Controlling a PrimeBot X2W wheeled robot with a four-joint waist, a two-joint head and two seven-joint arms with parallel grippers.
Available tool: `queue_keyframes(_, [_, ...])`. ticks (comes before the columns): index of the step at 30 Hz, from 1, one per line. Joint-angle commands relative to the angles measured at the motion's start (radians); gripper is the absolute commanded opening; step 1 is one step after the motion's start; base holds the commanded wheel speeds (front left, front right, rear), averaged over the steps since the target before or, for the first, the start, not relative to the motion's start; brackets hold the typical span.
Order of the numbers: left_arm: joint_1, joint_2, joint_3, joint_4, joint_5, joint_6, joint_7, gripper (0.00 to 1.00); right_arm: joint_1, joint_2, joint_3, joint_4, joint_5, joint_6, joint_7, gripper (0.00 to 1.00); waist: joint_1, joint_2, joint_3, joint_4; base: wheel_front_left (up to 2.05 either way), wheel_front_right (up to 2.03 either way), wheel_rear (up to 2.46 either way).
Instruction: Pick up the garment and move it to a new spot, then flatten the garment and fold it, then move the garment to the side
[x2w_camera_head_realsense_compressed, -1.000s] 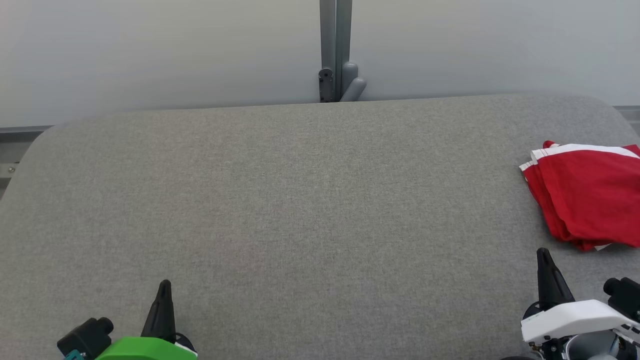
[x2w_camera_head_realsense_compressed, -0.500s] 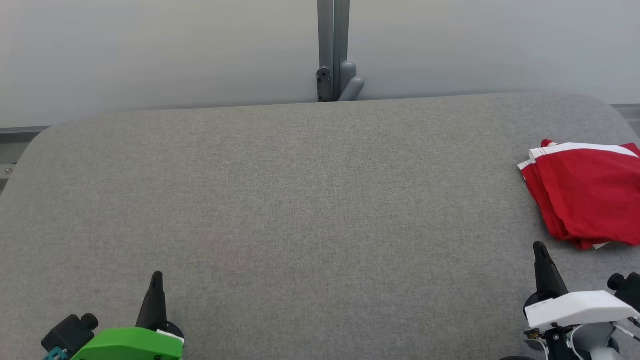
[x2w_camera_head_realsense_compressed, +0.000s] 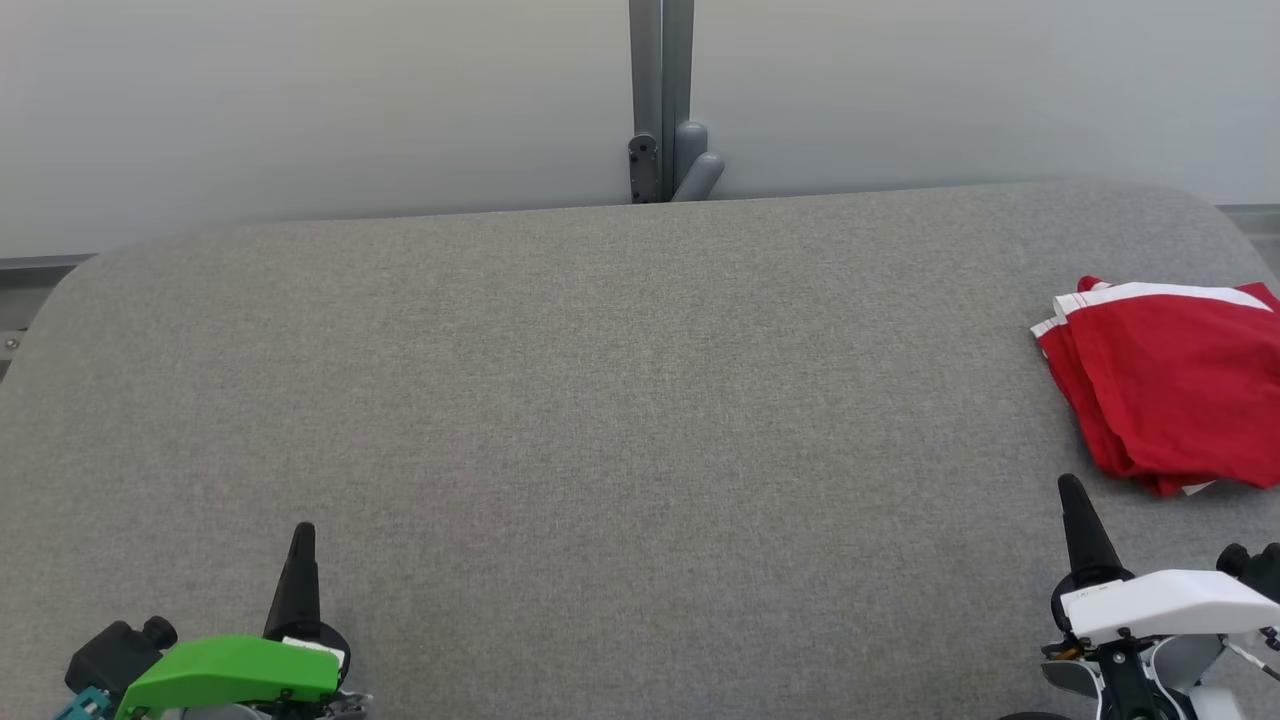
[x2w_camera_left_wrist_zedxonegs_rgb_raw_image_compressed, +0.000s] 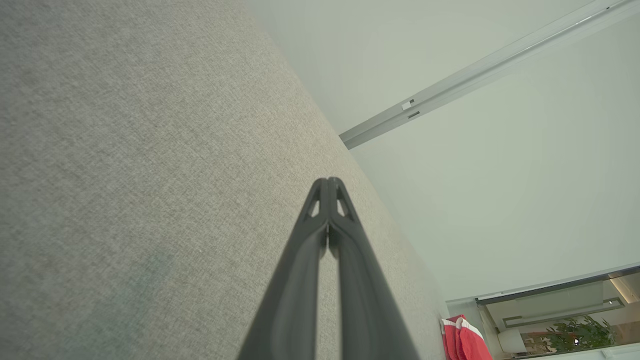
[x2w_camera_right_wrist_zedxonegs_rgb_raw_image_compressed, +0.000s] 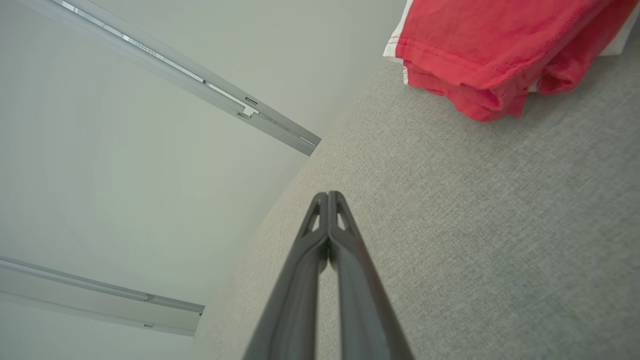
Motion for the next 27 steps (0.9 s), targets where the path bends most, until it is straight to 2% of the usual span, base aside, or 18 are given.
queue_keyframes(1, [-0.024, 0.004, 0.009, -0.012, -0.029, -0.004, 0.004, 0.0, -0.026, -0.007, 0.001, -0.005, 0.03, 0.0, 0.006, 0.0, 0.0, 0.0, 0.0, 0.0, 0.0, 0.0, 0.0])
queue_keyframes(27, [-0.06, 0.005, 0.045, -0.02, -0.283, -0.009, 0.072, 0.0, -0.063, -0.009, 0.008, 0.014, 0.33, 0.0, 0.073, 0.0, 0.0, 0.0, 0.002, -0.011, 0.0, 0.0, 0.0])
